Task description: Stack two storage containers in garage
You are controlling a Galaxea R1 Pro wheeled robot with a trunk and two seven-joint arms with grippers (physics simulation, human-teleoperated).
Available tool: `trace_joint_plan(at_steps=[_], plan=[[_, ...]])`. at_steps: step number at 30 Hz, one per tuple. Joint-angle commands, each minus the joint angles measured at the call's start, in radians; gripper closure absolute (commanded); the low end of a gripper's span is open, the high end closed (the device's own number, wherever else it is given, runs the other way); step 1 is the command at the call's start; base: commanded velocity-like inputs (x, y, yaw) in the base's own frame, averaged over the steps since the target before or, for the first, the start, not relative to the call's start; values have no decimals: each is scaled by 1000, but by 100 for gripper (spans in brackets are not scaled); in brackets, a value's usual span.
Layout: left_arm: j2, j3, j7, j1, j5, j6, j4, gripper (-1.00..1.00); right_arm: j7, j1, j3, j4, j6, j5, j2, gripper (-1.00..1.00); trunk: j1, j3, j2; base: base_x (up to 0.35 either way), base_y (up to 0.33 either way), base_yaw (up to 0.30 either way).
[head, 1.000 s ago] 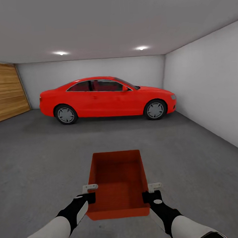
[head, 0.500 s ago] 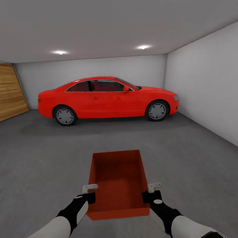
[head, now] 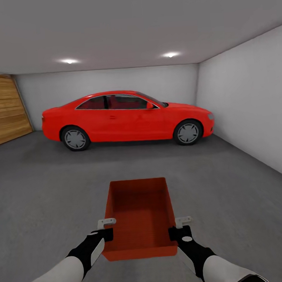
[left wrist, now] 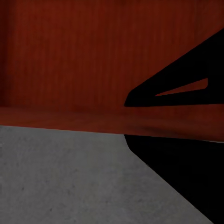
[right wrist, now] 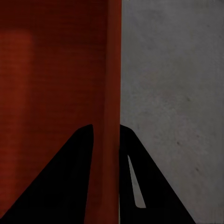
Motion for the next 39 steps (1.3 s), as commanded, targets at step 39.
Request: trace_joint_plan(at_steps=[39], plan=[[10, 29, 87, -1, -12, -47, -14, 100, 0, 0, 10, 2, -3, -23, 0, 100, 1, -1, -1, 322, 0, -149]])
